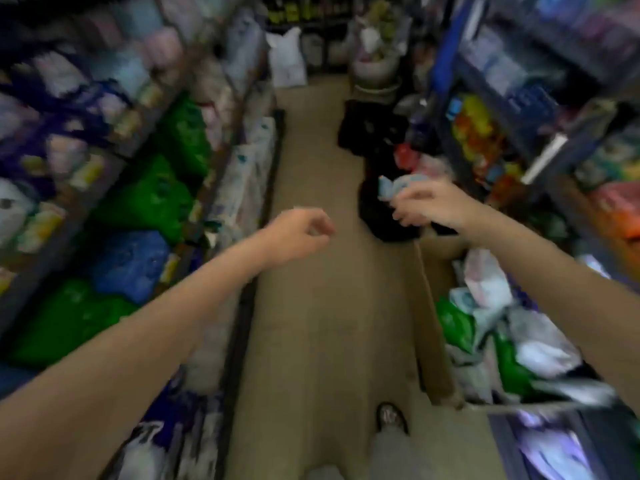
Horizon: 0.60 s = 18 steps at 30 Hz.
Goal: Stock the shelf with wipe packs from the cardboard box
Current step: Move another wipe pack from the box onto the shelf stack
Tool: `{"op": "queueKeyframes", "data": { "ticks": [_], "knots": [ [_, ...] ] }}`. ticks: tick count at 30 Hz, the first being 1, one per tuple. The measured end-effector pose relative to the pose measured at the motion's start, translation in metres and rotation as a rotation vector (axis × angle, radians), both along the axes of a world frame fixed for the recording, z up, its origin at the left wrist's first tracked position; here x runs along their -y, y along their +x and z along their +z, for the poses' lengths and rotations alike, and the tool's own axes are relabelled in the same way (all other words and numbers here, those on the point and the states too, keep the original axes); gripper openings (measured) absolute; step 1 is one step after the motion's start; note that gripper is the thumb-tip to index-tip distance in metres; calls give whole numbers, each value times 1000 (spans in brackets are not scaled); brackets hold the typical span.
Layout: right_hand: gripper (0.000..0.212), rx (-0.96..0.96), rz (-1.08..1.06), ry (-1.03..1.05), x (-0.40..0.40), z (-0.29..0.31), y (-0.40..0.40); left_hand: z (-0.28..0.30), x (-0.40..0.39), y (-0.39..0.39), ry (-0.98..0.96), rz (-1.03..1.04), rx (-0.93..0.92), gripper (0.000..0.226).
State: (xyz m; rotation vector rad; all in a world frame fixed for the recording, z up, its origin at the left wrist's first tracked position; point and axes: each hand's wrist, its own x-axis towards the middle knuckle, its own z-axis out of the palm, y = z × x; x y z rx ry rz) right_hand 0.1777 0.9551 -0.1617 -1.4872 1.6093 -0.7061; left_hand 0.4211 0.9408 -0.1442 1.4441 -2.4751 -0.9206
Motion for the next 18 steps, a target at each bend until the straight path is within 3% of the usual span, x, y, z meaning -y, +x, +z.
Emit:
{"op": "queueKeyframes", "data": {
  "ticks": [2,4,9,11,15,18],
  "knots": [
    [12,-2,-141,134,-32,-43,-68,-31,-2,-57,55,-110,30,24],
    [23,-97,-224,249,-63,-81,-124,-57,-2,-111,109,-187,46,25],
    [18,-318,-363,480,-122,-171,-224,-122,-4,-226,265,-266,83,26],
    [11,-455,-340,557,-137,-197,-252,-152,-7,-261,317,-277,83,25],
    [37,-640,-245,676,-154,-239,-289,-205,-17,-311,398,-238,60,19],
    [50,-744,-54,713,-161,-268,-294,-230,-25,-333,440,-239,100,19]
  ]
}}
